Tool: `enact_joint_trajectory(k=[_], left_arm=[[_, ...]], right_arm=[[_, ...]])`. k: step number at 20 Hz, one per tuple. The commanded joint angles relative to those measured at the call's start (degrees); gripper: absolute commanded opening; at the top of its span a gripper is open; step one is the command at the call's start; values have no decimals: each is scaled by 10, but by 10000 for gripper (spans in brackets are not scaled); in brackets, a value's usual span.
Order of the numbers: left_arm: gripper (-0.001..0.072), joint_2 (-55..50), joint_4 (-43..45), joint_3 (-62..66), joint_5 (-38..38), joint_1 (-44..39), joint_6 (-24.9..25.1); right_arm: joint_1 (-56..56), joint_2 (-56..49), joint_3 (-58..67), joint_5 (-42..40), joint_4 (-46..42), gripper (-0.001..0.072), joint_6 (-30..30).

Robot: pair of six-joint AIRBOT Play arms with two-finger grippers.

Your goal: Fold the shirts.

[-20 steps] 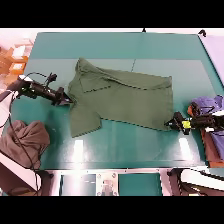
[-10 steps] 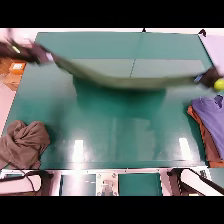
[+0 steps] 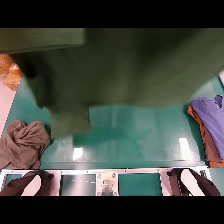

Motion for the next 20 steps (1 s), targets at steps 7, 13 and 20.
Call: enact_joint_trajectory(k=[7, 13, 20], left_arm=[[26, -37, 118, -166, -26, 0, -100], [26, -265, 102, -371, 88, -59, -24], [26, -518, 59, -297, 197, -57, -26]], right_arm=[[14, -41, -152, -13, -27, 15, 2], [130, -259, -340, -110, -30, 15, -29], [131, -583, -230, -114, 101, 15, -23]])
